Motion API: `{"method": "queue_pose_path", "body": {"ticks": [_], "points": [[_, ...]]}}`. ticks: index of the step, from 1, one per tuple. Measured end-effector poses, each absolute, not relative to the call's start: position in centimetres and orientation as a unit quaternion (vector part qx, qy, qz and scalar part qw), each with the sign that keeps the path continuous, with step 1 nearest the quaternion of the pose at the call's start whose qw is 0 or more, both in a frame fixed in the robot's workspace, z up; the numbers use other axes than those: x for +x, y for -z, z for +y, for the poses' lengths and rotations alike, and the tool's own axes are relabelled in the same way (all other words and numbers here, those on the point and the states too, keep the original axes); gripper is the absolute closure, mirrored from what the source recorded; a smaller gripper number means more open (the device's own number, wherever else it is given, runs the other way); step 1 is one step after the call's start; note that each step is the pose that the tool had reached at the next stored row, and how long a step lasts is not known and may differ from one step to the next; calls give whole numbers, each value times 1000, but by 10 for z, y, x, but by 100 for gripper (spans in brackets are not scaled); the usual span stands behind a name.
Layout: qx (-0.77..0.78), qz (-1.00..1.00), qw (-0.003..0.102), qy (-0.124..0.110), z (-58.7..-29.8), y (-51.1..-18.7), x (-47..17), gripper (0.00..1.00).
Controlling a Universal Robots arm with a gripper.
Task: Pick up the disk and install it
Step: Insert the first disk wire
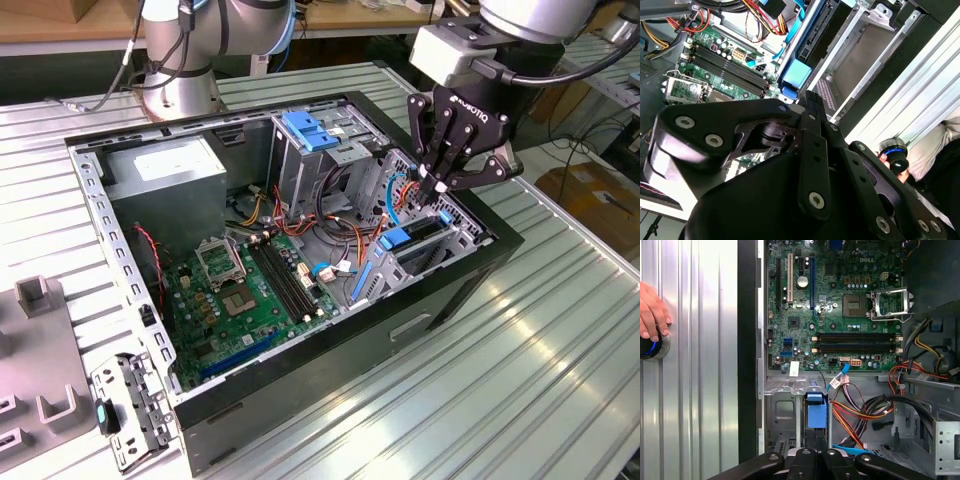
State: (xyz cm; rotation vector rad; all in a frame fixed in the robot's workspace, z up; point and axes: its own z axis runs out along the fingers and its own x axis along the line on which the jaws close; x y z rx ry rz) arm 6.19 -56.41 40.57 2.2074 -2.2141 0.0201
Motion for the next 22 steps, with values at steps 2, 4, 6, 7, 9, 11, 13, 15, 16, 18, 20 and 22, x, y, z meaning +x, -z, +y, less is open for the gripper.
{"method": "queue_pose_path", "body": {"ticks": [2,4,6,7,9,11,13,15,16,18,20,22], "points": [[706,-708,7,-6,-564,-406,62,89],[706,-708,8,-6,-564,-406,62,89],[706,-708,8,-6,-564,-406,62,89],[706,-708,8,-6,-564,-406,62,89],[706,-708,7,-6,-564,-405,62,89],[706,-708,8,-6,-564,-405,62,89],[706,-708,7,-6,-564,-405,63,89],[706,-708,8,-6,-564,-405,68,89],[706,-708,8,-6,-564,-405,70,89],[706,-708,8,-6,-564,-405,78,89],[706,-708,9,-5,-564,-404,88,89],[707,-707,10,-5,-564,-404,96,89]]}}
